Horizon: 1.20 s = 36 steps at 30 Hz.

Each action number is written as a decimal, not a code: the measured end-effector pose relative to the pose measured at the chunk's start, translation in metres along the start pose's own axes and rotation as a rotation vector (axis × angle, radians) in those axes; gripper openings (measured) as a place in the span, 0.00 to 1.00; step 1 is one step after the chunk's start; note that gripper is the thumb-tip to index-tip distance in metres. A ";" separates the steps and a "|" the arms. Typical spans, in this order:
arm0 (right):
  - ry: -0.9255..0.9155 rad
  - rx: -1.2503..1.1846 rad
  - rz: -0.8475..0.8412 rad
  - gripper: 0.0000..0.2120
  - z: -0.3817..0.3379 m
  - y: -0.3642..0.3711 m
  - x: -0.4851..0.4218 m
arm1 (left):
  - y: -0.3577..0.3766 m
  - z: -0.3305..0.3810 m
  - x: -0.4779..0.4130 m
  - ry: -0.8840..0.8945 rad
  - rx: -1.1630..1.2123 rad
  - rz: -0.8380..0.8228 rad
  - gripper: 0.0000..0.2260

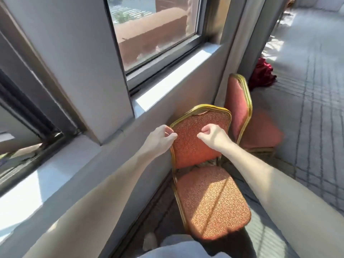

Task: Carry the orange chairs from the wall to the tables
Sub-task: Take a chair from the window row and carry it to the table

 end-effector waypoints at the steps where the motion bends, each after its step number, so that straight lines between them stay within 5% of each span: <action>1: 0.021 -0.023 0.004 0.21 -0.003 0.002 -0.006 | 0.003 0.000 -0.012 -0.007 -0.002 -0.024 0.13; 13: 0.324 -0.496 0.173 0.28 0.005 0.024 -0.133 | 0.056 -0.016 -0.139 -0.069 -0.040 -0.236 0.13; 18: 0.512 -0.897 0.237 0.35 0.029 0.043 -0.183 | 0.053 -0.013 -0.182 -0.170 0.098 -0.142 0.12; 25: 0.626 -1.343 0.280 0.15 0.049 0.050 -0.228 | 0.083 0.005 -0.229 -0.143 -0.024 -0.255 0.28; 28: 0.645 -1.518 0.238 0.21 0.051 0.059 -0.234 | 0.099 -0.007 -0.239 -0.211 -0.047 -0.336 0.31; 31: 0.680 -1.565 0.190 0.25 0.060 0.068 -0.236 | 0.117 -0.019 -0.244 -0.296 -0.046 -0.414 0.30; 36: 0.712 -1.464 0.207 0.16 0.078 0.061 -0.226 | 0.127 -0.016 -0.238 -0.272 -0.086 -0.373 0.19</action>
Point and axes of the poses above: each hand's wrist, its own x-axis away from the middle knuckle, its own y-axis out of the palm, z = x × y, the point moved 8 cm from there along -x, towards the middle knuckle, and after that the axes turned 10 degrees about -x, right-handed, at the moved point
